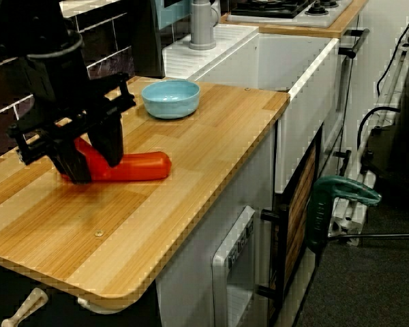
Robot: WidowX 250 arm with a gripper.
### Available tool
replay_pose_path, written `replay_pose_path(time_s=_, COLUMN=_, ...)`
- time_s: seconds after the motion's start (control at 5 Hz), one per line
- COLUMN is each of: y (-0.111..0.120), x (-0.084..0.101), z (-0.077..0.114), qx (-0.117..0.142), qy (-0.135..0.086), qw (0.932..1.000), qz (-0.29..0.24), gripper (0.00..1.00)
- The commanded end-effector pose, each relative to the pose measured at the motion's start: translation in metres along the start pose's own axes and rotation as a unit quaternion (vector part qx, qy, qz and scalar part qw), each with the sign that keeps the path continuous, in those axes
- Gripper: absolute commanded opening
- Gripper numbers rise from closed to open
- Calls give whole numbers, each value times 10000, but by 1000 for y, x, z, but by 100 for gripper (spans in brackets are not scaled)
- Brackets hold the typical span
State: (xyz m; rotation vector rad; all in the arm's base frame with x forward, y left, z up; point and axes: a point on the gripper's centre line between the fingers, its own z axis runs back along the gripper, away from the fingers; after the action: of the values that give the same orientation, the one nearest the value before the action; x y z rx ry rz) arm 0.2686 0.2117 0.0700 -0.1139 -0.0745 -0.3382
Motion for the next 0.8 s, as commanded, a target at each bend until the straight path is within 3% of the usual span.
replay_pose_path(time_s=0.0, y=10, x=-31, z=-10, qx=294, qy=82, qw=9995, qz=48, gripper=0)
replay_pose_path(time_s=0.4, y=12, x=-31, z=-15, qx=262, qy=157, qw=9995, qz=79, gripper=0)
replay_pose_path(time_s=0.6, y=13, x=-29, z=-16, qx=220, qy=226, qw=9994, qz=108, gripper=89)
